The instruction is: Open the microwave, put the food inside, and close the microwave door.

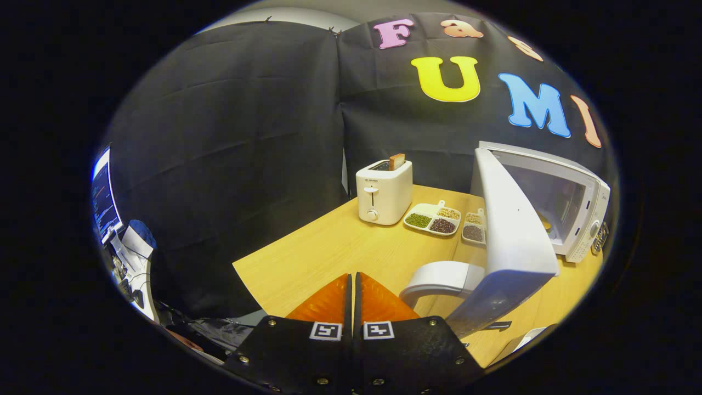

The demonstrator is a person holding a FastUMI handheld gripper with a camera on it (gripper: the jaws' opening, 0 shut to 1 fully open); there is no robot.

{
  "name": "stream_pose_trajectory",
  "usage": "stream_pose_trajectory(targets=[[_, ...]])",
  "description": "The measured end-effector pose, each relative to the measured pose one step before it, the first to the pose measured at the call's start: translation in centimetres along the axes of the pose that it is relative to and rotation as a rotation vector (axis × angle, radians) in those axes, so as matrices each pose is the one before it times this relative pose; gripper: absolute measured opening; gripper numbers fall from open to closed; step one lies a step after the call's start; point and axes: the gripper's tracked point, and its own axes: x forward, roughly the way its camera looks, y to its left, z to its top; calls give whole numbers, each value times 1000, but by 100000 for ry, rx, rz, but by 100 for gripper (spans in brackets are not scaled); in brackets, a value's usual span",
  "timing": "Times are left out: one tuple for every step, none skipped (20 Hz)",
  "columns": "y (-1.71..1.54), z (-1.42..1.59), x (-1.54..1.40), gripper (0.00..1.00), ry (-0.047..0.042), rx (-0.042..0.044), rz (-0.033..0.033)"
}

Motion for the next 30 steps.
stream_pose_trajectory(targets=[[-297, -90, -223, 0, 321, -141, -222], [-310, -177, -249, 0, 413, -290, -355], [-403, -126, -332, 0, 316, -287, -519], [-440, -179, -290, 0, 406, -313, -645], [-533, -201, -379, 0, 490, -110, -737], [-516, -243, -287, 0, 410, 146, -823], [-576, -130, -369, 0, 423, 390, -825], [-567, -206, -301, 0, 398, 403, -875], [-708, -83, -304, 0, 318, 231, -932], [-628, -102, -242, 0, 225, 186, -949], [-671, -57, -264, 0, 55, 220, -863], [-688, -93, -229, 0, -39, 126, -961], [-779, -3, -217, 0, -140, 100, -1097], [-860, 34, -276, 0, -346, 210, -1439], [-864, 66, -201, 0, -300, 367, -1247], [-724, -105, -193, 0, 70, 704, -1132], [-978, -206, -243, 0, -21, 850, -1221], [-806, -80, -153, 0, 13, 735, -1149], [-877, -93, -117, 0, 283, 563, -1068], [-822, -126, -119, 0, 246, 468, -1069], [-806, -105, -38, 0, 293, 334, -1043], [-773, -117, -89, 0, 344, 447, -1066], [-803, -10, 28, 0, 218, 572, -915], [-764, 3, 10, 0, 9, 462, -1024], [-812, 77, 28, 0, 145, 366, -1162], [-838, 82, 116, 0, 5, 520, -1164], [-756, 245, 38, 0, -256, 615, -1119], [-787, 249, 59, 0, -456, 632, -1184], [-789, 283, 95, 1, -473, 579, -1023], [-673, 274, 41, 0, -466, 605, -770]])
